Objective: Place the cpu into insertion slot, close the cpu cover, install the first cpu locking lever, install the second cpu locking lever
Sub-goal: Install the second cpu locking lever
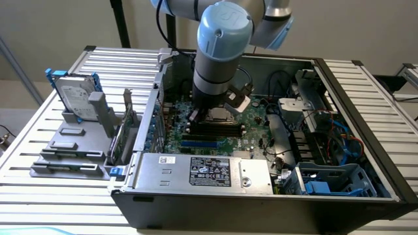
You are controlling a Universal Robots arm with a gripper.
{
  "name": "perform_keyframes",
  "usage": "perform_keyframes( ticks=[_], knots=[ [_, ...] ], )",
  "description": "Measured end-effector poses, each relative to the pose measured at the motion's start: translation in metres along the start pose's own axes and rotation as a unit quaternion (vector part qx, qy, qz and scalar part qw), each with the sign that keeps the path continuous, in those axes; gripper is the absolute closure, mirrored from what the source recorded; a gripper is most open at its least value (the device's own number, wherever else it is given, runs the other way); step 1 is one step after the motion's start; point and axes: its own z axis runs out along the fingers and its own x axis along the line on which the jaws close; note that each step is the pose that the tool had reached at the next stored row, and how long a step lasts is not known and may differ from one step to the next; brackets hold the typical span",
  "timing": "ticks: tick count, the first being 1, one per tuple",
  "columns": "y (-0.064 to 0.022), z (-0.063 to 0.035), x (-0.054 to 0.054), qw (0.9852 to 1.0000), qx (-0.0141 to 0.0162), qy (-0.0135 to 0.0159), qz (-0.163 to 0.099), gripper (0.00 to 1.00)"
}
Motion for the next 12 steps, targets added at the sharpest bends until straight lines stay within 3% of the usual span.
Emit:
perform_keyframes(
  ticks=[4,12],
  knots=[
    [-0.0018,-0.0074,0.0017,1.0000,0.0000,-0.0001,0.000,0.89],
    [-0.0018,-0.0075,0.0018,1.0000,0.0001,0.0001,0.000,0.89]
  ],
)
